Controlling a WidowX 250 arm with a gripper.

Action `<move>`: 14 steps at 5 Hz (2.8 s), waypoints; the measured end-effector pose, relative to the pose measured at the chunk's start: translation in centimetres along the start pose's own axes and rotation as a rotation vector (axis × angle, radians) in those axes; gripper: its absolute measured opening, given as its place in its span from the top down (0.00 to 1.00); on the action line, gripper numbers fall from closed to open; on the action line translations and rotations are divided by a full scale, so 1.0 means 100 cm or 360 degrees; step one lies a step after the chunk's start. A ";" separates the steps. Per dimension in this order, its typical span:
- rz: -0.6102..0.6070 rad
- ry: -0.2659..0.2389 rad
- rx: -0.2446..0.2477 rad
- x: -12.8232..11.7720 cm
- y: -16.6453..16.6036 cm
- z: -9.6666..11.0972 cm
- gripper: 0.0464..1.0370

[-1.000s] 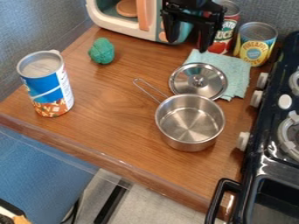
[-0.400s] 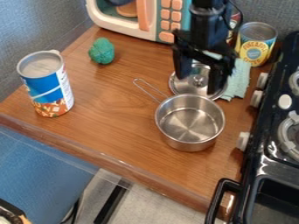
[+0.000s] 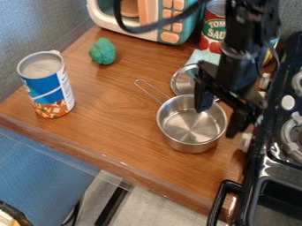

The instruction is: Moved the silver pot to the middle bottom of the table

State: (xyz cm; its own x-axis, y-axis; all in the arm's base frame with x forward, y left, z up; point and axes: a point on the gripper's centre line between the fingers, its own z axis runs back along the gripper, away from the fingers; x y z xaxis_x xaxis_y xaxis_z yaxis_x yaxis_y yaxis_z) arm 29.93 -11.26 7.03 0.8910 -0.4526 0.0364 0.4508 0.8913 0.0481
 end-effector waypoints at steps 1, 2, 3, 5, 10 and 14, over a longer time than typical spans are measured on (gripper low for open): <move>-0.0004 0.0000 0.0028 -0.002 -0.008 -0.006 0.04; 0.0021 0.0039 0.0052 -0.004 -0.008 -0.017 0.09; 0.0030 0.0028 0.0069 -0.003 -0.006 -0.018 0.39; 0.0040 0.0059 0.0079 -0.005 -0.005 -0.024 0.90; 0.0111 0.0027 0.0026 -0.027 0.029 0.029 0.99; 0.0095 0.0224 -0.0105 -0.086 0.067 0.001 0.99</move>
State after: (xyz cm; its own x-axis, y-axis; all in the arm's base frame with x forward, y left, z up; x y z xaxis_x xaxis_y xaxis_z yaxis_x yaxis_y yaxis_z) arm 25.27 -1.44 7.15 0.9129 -0.3950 -0.1031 0.3956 0.9183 -0.0158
